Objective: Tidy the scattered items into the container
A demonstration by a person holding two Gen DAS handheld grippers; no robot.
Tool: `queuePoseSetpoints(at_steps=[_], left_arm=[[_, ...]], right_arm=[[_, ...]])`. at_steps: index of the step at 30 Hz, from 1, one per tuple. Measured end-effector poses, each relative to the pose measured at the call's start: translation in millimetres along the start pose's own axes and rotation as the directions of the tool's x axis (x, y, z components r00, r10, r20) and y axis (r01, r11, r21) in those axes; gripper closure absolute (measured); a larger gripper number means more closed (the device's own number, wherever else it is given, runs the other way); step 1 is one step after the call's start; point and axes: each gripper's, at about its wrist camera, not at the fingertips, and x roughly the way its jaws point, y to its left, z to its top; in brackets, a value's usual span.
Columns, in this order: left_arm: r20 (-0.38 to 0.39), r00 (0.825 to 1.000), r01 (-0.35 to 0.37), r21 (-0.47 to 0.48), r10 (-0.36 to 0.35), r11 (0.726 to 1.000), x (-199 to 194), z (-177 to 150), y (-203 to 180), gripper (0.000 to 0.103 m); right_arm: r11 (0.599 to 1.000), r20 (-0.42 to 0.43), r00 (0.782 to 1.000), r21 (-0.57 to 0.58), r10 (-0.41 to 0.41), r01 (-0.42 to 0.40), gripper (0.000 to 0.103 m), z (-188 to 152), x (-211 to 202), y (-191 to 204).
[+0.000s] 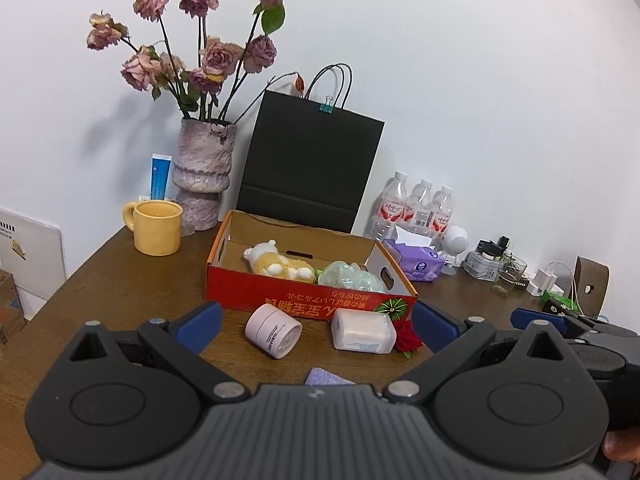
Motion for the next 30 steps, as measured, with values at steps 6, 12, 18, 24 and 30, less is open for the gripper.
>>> queuePoseSetpoints(at_steps=[6, 12, 18, 24, 30], left_arm=[[0.049, 0.999, 0.010, 0.027, -0.012, 1.000, -25.9, -3.3, -3.2, 0.000], [0.056, 0.998, 0.036, 0.029, -0.038, 0.999, -44.4, -11.1, -1.4, 0.000], [0.046, 0.998, 0.049, 0.022, -0.050, 0.999, -56.4, -21.5, 1.0, 0.000], [0.033, 0.997, 0.064, 0.032, -0.065, 0.997, -67.6, -31.5, -2.6, 0.000], [0.019, 0.997, 0.078, 0.040, -0.079, 0.996, -73.9, -39.6, -7.8, 0.000]], right_arm=[[1.000, 0.021, 1.000, -0.005, 0.000, 0.000, 0.000, -4.9, -21.8, 2.6], [1.000, 0.055, 0.998, -0.029, -0.001, 0.002, 0.000, -10.6, -49.5, 7.2], [1.000, 0.072, 0.997, -0.001, -0.006, 0.006, 0.000, -19.7, -69.2, 5.4], [1.000, 0.065, 0.998, -0.013, -0.018, 0.019, 0.000, -30.9, -81.5, 4.9], [1.000, 0.056, 0.998, -0.014, -0.007, 0.008, 0.000, -39.6, -87.5, 5.6]])
